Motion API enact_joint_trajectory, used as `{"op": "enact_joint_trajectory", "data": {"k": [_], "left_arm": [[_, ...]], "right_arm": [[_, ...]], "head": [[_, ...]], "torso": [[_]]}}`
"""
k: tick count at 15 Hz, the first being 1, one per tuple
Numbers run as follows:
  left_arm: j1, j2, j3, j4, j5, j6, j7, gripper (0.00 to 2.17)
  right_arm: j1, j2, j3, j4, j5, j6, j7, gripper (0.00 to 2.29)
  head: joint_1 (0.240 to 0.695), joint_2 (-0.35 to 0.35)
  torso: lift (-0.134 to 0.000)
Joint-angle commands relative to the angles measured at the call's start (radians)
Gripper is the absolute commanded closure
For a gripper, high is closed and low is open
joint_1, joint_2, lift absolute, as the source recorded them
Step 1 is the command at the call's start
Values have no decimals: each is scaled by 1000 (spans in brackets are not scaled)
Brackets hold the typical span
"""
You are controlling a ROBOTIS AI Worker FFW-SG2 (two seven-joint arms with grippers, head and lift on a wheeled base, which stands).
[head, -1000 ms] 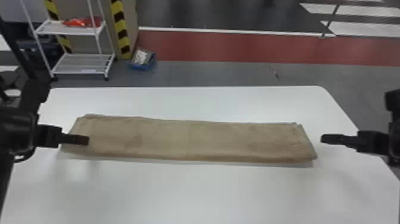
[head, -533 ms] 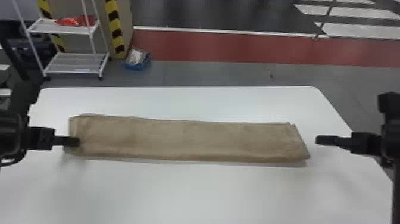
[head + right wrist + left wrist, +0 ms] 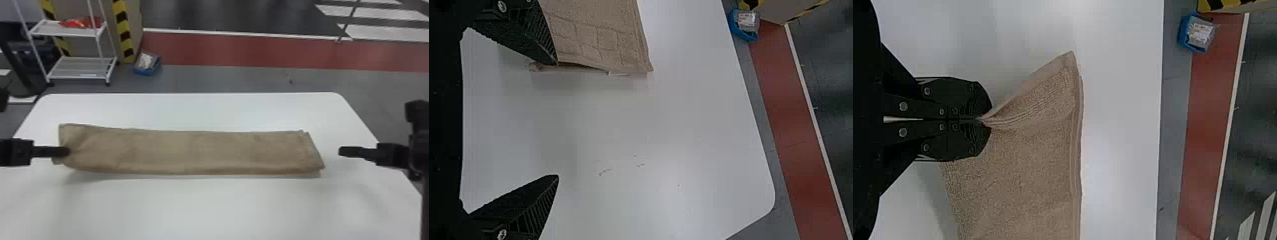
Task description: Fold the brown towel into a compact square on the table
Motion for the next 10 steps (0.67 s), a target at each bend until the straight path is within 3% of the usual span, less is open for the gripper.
{"op": "enact_joint_trajectory", "data": {"k": [1,3,6,8,10], "left_arm": [[64,39,57,-85,17,0,-38,2142],[93,82,92,-112,37,-3,-62,2142],[105,114,118,-138,54,3,-88,2142],[110,114,107,-203,54,92,-101,2142],[106,107,43,-322,49,276,-113,2142]], "right_arm": [[0,0,2,1,0,0,0,76],[0,0,3,1,0,0,0,76],[0,2,8,1,0,0,-6,76],[0,3,9,1,0,0,-6,76],[2,5,8,1,0,0,-6,76]], "head": [[695,-85],[695,-65],[695,-35],[695,-18],[695,-20]], "torso": [[-125],[-125],[-125],[-125],[-125]]}}
